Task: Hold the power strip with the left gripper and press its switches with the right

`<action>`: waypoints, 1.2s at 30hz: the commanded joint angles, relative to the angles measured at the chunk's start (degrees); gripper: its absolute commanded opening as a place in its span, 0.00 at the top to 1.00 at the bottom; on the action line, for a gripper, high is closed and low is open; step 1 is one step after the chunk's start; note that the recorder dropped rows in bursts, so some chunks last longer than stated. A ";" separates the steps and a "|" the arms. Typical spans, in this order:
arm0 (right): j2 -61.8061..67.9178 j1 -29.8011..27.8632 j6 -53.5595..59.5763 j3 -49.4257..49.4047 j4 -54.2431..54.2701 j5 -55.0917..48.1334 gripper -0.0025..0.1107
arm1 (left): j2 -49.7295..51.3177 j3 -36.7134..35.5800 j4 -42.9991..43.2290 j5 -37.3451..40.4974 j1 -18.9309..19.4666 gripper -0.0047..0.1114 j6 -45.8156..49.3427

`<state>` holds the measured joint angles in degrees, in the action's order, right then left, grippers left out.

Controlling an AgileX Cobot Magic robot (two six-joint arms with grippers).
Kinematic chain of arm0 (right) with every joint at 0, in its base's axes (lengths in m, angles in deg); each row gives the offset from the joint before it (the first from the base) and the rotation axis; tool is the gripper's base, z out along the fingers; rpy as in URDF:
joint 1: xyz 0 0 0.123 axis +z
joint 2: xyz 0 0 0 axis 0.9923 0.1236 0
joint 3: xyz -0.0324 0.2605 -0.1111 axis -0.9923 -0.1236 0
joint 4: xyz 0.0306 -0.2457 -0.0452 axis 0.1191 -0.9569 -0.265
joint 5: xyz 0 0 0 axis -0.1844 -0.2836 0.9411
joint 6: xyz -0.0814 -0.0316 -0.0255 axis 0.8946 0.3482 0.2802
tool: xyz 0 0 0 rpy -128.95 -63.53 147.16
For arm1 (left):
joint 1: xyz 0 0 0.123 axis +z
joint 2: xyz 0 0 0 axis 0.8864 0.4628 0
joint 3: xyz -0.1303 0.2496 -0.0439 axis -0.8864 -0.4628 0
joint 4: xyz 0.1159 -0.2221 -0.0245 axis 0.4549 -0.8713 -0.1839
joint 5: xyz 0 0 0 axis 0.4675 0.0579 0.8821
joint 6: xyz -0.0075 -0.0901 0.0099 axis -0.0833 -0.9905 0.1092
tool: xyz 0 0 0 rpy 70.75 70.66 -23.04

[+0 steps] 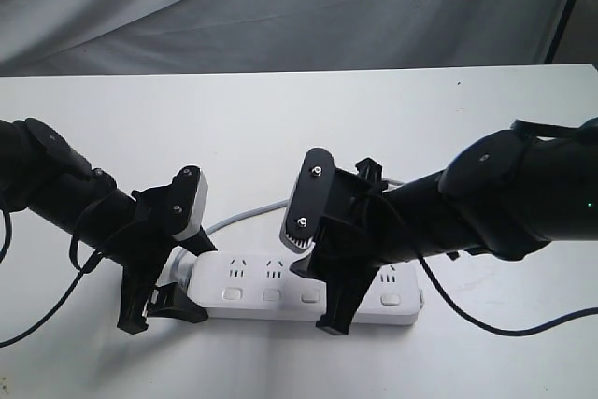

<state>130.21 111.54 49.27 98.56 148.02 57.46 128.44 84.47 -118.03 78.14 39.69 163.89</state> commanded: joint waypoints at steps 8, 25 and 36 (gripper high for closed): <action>2.93 -0.16 1.14 -0.34 -0.17 0.95 0.62 | -0.15 0.05 -0.58 0.47 -0.20 0.49 0.27; 5.09 -0.16 2.45 -0.34 -0.17 1.08 0.62 | -0.15 0.05 -0.58 0.47 -0.20 0.49 0.27; 6.03 -0.16 2.85 -0.34 -0.88 1.08 0.62 | -0.15 0.05 -0.58 0.47 -0.20 0.49 0.27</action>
<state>135.04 111.54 51.56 98.23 148.24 58.30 128.44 84.47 -118.03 78.14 39.69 163.89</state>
